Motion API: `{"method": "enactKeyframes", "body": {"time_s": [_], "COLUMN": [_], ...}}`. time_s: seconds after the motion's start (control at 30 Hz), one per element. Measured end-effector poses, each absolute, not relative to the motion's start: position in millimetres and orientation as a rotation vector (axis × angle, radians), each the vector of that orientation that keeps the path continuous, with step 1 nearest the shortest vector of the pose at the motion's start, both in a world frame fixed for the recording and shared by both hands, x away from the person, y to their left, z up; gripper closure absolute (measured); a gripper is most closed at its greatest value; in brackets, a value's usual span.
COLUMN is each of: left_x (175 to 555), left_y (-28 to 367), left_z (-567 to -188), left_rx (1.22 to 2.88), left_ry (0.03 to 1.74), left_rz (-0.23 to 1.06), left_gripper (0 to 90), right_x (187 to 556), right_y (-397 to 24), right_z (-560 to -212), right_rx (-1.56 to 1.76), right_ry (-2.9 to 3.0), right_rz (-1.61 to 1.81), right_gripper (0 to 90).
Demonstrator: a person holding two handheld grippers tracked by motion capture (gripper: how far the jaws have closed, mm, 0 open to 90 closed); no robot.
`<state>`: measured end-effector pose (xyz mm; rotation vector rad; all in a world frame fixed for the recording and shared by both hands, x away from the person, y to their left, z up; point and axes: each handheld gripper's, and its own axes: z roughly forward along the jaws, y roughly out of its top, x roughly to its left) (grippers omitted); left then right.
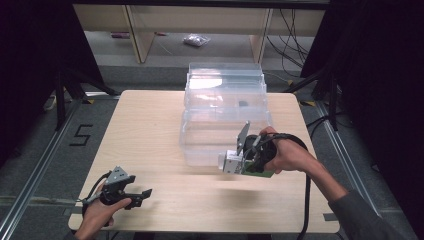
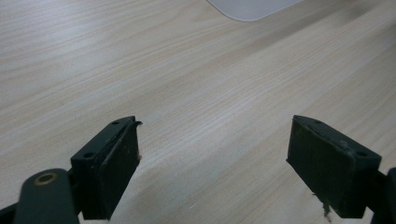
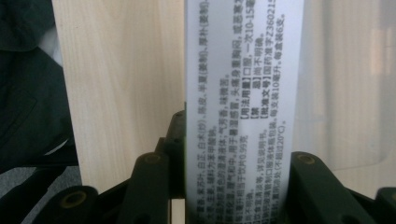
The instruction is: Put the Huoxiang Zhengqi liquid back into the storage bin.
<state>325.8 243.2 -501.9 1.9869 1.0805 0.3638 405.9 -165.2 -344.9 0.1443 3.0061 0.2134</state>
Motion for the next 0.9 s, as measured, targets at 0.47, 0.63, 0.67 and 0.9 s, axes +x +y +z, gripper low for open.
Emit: {"method": "enactKeyframes", "body": {"time_s": [0.47, 0.63, 0.67, 0.9], "left_x": [326, 326, 326, 326], "left_y": [243, 245, 245, 245], "left_z": [-502, -501, -501, -501], "left_rx": [1.986, 2.021, 2.021, 2.018], "left_ry": [1.081, 1.065, 1.065, 1.07], "left_rz": [0.362, 0.362, 0.362, 0.365], "left_gripper": [16.0, 16.0, 16.0, 16.0], "right_x": [422, 431, 431, 447], "right_y": [-169, -170, -170, -171], "right_z": [-320, -314, -314, -308], "right_rx": [0.197, 0.163, 0.163, 0.134], "right_ry": [2.986, 2.971, 2.971, 2.973], "right_rz": [0.162, 0.173, 0.173, 0.155], "right_gripper": [65.1, 65.1, 65.1, 65.1]}}
